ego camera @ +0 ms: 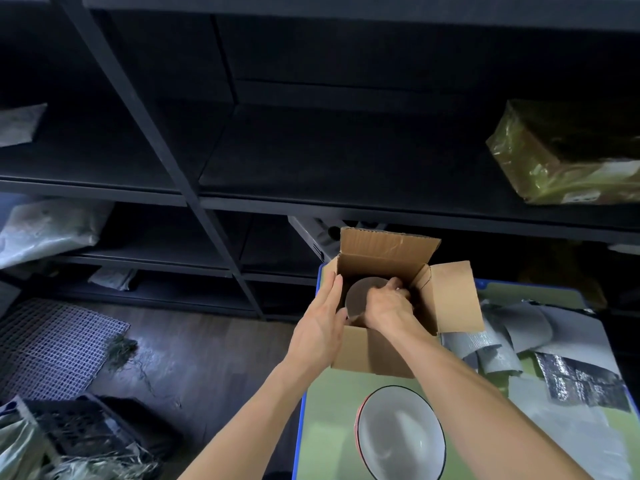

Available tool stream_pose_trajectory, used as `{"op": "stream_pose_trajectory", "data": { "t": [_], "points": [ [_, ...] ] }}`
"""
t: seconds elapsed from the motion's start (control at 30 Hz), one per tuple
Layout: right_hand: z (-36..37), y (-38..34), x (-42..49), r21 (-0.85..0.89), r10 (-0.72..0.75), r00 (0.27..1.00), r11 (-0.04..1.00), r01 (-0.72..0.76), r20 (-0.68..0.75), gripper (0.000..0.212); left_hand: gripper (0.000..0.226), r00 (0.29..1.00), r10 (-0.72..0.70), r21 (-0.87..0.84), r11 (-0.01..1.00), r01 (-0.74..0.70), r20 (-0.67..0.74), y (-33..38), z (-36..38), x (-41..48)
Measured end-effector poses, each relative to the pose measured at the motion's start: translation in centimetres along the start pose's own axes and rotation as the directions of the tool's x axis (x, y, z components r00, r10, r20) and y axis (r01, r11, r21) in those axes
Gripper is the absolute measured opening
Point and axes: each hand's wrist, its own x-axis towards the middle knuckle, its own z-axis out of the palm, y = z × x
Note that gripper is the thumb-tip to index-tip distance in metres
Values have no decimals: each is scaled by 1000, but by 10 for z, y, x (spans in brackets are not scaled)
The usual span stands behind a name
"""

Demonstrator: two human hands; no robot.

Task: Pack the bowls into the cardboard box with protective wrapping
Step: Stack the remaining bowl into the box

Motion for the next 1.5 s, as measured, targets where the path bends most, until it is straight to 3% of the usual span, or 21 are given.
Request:
{"op": "stream_pose_trajectory", "data": {
  "t": [0.2,0.37,0.53,0.87,1.1,1.3,1.5],
  "points": [
    [-11,20,-20,104,-77,995,991,84,-64,69,57,1000,-15,84,996,14,14,-5,-5,-4],
    [-12,58,-54,306,-173,964,924,230,-203,40,55,999,9,116,993,-16,53,-3,-7,-9],
    [-4,104,-101,519,-217,927,779,353,-305,9,41,971,238,278,931,-238,35,12,-1,-28],
    [34,170,-136,574,-185,878,694,434,-440,13,25,901,433,172,889,-424,-16,70,46,-57],
    [85,235,-142,591,-94,938,755,286,-334,22,25,863,474,66,869,-491,177,106,112,-80],
    [138,299,-156,577,45,980,813,77,-195,29,37,857,293,147,911,-385,424,124,174,-80],
    [170,354,-170,573,185,978,813,-98,-95,38,48,812,203,257,883,-394,547,147,235,-62]
  ]
}}
